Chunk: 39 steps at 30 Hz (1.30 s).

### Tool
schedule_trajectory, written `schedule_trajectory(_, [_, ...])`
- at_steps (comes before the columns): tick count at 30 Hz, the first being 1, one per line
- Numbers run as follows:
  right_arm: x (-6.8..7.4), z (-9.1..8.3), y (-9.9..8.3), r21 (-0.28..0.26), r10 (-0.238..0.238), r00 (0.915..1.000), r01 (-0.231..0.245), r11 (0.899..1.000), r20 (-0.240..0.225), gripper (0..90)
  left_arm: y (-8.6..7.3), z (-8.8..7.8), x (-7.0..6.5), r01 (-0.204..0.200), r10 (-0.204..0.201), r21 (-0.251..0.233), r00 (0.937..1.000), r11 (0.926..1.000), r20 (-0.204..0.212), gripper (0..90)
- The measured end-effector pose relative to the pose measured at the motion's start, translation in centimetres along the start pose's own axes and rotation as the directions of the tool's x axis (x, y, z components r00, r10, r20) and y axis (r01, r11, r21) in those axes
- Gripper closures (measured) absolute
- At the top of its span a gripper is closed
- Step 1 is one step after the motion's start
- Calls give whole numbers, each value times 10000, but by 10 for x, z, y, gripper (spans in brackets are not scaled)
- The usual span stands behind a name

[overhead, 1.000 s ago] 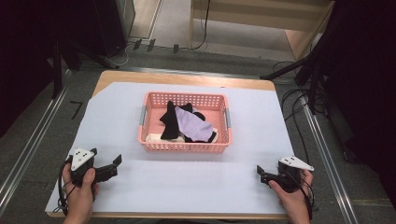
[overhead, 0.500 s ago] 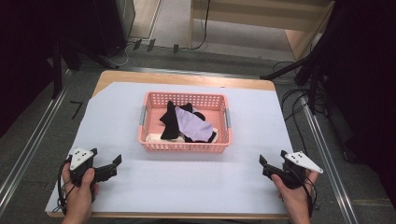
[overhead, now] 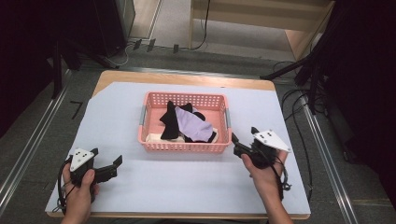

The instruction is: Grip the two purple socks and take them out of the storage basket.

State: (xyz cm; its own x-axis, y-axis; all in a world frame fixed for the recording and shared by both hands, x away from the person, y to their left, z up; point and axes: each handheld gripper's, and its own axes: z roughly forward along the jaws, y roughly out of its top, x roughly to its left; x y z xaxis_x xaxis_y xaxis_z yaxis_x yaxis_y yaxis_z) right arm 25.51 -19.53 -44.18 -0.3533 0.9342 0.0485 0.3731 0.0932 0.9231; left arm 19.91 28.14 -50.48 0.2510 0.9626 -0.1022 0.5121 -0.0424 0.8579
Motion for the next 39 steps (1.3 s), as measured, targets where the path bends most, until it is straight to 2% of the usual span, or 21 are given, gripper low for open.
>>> schedule_trajectory(2, [13, 10, 3, -34, -184, 9997, 184, 9998, -162, 343, 0, 0, 0, -51, 51, 36, 10000, 10000, 24, 64])
schedule_trajectory(3, [19, 14, 5, 9, -234, 9989, 234, 9997, -395, 378, 0, 0, -1, -81, 81, 22, 10000, 10000, 41, 64])
schedule_trajectory(5, [28, 25, 8, 176, -258, 9958, 275, 9995, -881, 386, 0, 0, -1, -122, 121, 43, 9999, 9999, 58, 64])
schedule_trajectory(6, [33, 31, 10, 241, -213, 9955, 236, 9994, -925, 409, 0, 0, -1, -110, 109, 56, 9999, 9999, 71, 64])
schedule_trajectory(8, [41, 42, 12, 307, -208, 9957, 237, 9992, -904, 448, 0, 0, -1, -163, 162, 103, 9998, 9998, 92, 64])
schedule_trajectory(9, [47, 52, 14, 344, -164, 9959, 196, 9992, -890, 524, 0, 0, -1, -176, 175, 104, 9998, 9998, 114, 64])
schedule_trajectory(10, [51, 58, 15, 490, -242, 9958, 286, 9984, -878, 539, 0, 0, -1, -173, 172, 103, 9998, 9998, 123, 64])
schedule_trajectory(11, [51, 58, 15, 490, -242, 9958, 286, 9984, -878, 539, 0, 0, -1, -176, 175, 104, 9998, 9998, 130, 64])
schedule_trajectory(12, [56, 68, 15, 642, -289, 9965, 340, 9974, -788, 539, 0, 0, -1, -188, 186, 110, 9997, 9998, 148, 64])
schedule_trajectory(13, [56, 68, 15, 642, -289, 9965, 340, 9974, -788, 539, 0, 0, -1, -188, 186, 110, 9997, 9998, 148, 65])
schedule_trajectory(15, [58, 77, 16, 697, -76, 9980, 120, 9975, -629, 544, 0, 0, -1, -214, 212, 103, 9996, 9997, 180, 65])
schedule_trajectory(18, [61, 88, 15, 772, -63, 9993, 91, 9970, -366, 557, 0, 0, -1, -224, 222, 75, 9996, 9997, 190, 65])
schedule_trajectory(19, [61, 95, 14, 901, 74, 9996, -49, 9959, -271, 546, 0, 0, -1, -228, 226, 79, 9996, 9997, 191, 66])
schedule_trajectory(20, [61, 95, 14, 901, 74, 9996, -49, 9959, -271, 546, 0, 0, -1, -236, 234, 99, 9996, 9997, 185, 66])
schedule_trajectory(22, [60, 108, 12, 1419, 337, 9989, -289, 9895, -314, 516, 0, 1, -1, -241, 239, 102, 9995, 9997, 186, 66])
schedule_trajectory(26, [61, 116, 11, 1760, 547, 9982, -494, 9831, -255, 505, 0, 0, -1, -240, 237, 120, 9995, 9996, 216, 67])
schedule_trajectory(28, [62, 119, 12, 1994, 787, 9960, -686, 9775, -433, 490, 0, 1, -1, -251, 248, 147, 9994, 9996, 232, 67])
schedule_trajectory(31, [67, 125, 12, 2482, 857, 9951, -707, 9661, -503, 468, 0, 1, -1, -258, 254, 163, 9994, 9995, 254, 69])
schedule_trajectory(34, [73, 128, 13, 2639, 1094, 9918, -886, 9605, -654, 440, 0, 1, -2, -288, 285, 118, 9993, 9995, 224, 69])
schedule_trajectory(36, [78, 130, 12, 2935, 1094, 9913, -836, 9523, -726, 417, 0, 1, -2, -271, 267, 129, 9993, 9995, 242, 69])
schedule_trajectory(39, [84, 134, 12, 3417, 812, 9953, -585, 9380, -525, 480, 0, 1, -2, -299, 296, 113, 9993, 9995, 245, 70])
